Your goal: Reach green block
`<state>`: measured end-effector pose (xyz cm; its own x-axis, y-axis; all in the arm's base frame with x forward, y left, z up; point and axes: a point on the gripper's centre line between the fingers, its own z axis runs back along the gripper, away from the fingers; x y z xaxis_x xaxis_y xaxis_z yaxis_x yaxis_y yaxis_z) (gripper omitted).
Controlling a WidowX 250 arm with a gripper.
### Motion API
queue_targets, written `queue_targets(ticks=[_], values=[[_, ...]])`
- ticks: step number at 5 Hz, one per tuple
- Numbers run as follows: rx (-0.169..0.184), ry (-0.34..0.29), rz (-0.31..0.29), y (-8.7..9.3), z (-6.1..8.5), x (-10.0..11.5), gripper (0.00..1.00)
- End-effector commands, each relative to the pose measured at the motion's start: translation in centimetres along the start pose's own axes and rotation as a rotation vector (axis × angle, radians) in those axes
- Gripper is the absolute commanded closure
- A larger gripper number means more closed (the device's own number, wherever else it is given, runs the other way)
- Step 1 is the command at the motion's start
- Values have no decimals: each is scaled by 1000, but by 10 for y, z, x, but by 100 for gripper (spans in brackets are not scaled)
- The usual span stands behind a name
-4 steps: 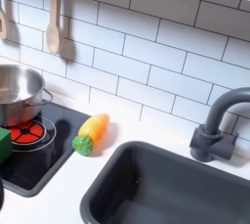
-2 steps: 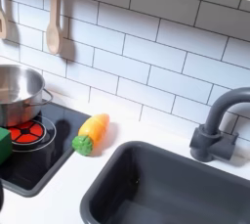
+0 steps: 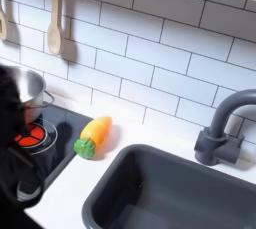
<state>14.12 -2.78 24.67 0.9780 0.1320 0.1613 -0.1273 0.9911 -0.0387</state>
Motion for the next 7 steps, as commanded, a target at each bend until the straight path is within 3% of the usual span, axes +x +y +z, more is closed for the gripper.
queue_targets(ticks=[1, 3, 7], values=[[46, -25, 8, 9, -4, 19, 0], [76, -55, 28, 32, -8, 55, 0], [65, -62, 87, 73, -29, 123, 0]])
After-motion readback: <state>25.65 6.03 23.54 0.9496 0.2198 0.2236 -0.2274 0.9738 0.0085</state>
